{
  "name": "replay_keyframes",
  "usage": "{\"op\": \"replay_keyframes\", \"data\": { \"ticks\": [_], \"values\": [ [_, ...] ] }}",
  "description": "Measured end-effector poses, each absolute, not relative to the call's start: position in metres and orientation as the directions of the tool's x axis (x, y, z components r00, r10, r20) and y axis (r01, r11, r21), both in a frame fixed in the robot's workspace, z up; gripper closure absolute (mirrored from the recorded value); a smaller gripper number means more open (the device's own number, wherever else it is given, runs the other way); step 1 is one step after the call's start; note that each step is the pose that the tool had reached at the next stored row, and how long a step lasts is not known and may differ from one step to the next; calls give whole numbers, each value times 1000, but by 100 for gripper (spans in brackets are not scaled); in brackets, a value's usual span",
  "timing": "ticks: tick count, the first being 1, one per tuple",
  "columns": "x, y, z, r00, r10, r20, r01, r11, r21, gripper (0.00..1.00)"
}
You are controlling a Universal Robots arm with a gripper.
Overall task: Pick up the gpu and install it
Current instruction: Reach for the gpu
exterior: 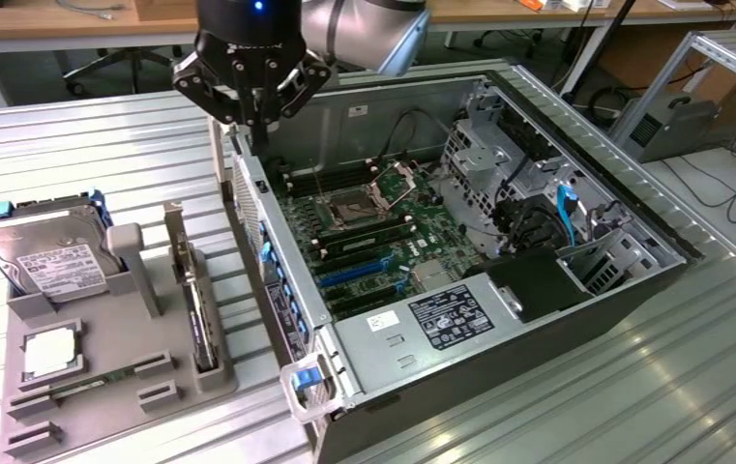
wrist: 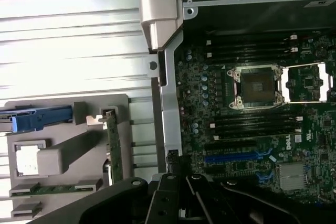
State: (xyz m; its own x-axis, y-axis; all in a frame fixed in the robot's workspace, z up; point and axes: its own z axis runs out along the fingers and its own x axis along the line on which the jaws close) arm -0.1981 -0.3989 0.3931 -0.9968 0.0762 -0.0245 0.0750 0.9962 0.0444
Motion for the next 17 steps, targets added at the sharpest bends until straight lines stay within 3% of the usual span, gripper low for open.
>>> {"op": "replay_keyframes", "data": {
  "ticks": [17],
  "values": [
    [-249, -399, 393, -997, 76, -24, 75, 996, 44, 89]
  ]
}}
